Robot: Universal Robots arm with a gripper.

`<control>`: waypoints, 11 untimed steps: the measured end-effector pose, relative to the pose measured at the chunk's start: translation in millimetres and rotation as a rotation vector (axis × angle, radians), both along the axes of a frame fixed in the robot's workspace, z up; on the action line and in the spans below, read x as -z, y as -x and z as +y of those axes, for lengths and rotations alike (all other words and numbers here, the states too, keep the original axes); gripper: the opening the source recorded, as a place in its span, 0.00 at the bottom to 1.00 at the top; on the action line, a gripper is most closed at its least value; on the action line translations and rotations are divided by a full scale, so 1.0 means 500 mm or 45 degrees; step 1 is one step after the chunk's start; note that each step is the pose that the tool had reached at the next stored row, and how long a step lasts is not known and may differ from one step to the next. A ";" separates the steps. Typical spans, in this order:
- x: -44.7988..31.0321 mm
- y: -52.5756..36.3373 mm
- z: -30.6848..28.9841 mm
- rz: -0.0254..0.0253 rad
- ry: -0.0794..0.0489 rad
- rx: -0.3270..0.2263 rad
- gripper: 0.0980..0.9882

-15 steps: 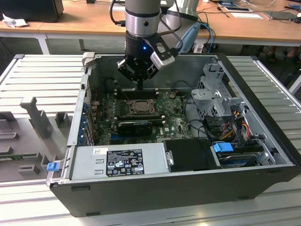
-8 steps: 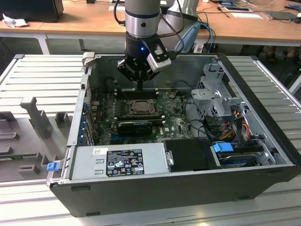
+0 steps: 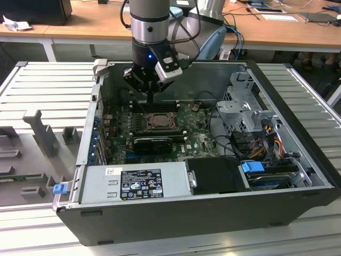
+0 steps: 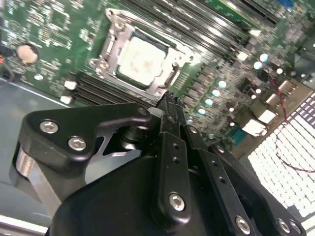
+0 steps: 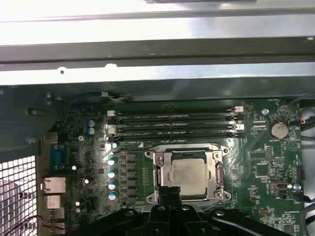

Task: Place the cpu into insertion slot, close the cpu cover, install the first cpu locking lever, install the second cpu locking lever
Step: 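Install the first cpu locking lever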

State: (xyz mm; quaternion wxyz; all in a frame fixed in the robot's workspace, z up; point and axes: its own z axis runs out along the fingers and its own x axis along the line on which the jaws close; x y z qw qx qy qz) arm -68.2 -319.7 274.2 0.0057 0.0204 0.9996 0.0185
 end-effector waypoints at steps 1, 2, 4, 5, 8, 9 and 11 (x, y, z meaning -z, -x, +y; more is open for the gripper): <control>0.004 0.005 0.000 0.0002 0.000 0.000 0.01; 0.007 0.008 0.000 0.0002 0.000 0.000 0.01; 0.016 0.019 0.000 0.0001 0.000 0.000 0.01; 0.020 0.033 0.000 0.0005 -0.001 0.000 0.01; 0.024 0.058 0.000 -0.0016 -0.006 0.000 0.01; 0.025 0.064 0.000 -0.0022 -0.006 0.000 0.01; 0.027 0.075 0.000 -0.0032 -0.006 0.000 0.01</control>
